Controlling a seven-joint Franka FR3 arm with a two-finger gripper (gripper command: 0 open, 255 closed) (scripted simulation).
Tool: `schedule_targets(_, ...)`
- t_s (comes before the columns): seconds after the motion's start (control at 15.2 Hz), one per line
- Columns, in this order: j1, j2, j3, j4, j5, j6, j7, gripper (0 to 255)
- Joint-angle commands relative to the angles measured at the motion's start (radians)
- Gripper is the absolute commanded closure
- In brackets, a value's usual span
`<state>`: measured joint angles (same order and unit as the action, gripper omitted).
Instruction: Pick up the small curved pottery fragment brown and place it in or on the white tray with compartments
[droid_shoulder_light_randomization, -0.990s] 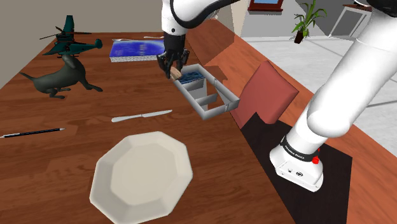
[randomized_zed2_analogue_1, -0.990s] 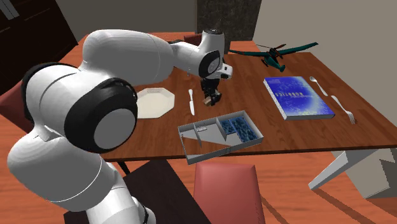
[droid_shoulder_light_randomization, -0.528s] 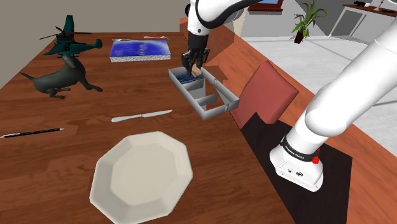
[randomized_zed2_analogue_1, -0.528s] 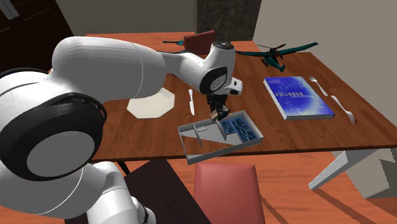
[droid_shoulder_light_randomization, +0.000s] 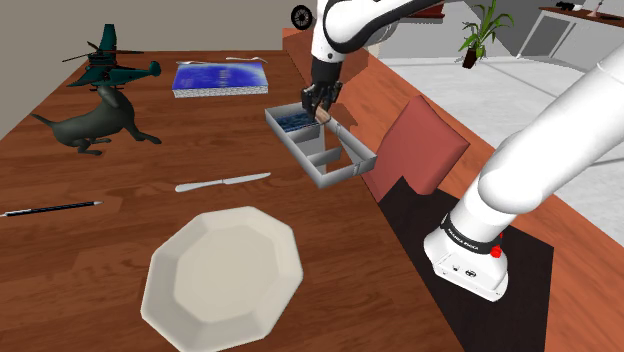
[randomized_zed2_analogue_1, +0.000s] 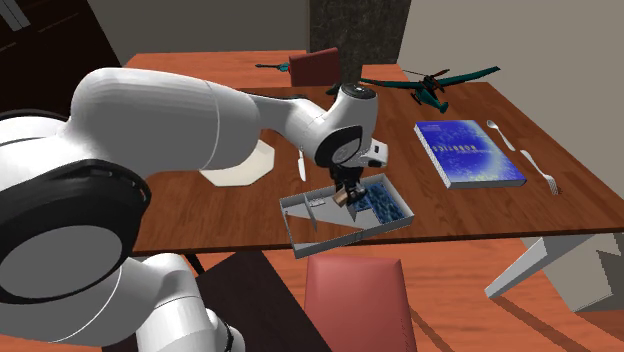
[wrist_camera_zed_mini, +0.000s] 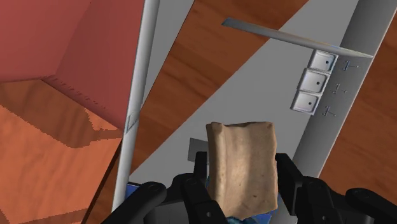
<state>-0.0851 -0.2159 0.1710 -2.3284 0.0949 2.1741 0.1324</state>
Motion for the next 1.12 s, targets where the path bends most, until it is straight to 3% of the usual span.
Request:
schedule_targets(0.0,-0.001,0.013,0.0,-0.016,-0.001,0.029,-0.002,255)
schedule_targets(0.33,0.0,0.052,0.004,-0.058,-0.003,0.109,-0.002,255)
schedule_targets(0.86,0.0,0.052,0.004,-0.058,-0.003,0.109,-0.002,255)
schedule_targets(0.92,0.0,0.052,0.004,-0.058,-0.003,0.11,-0.002,0)
schedule_targets(1.06,0.0,0.052,0.004,-0.058,-0.003,0.11,-0.002,0)
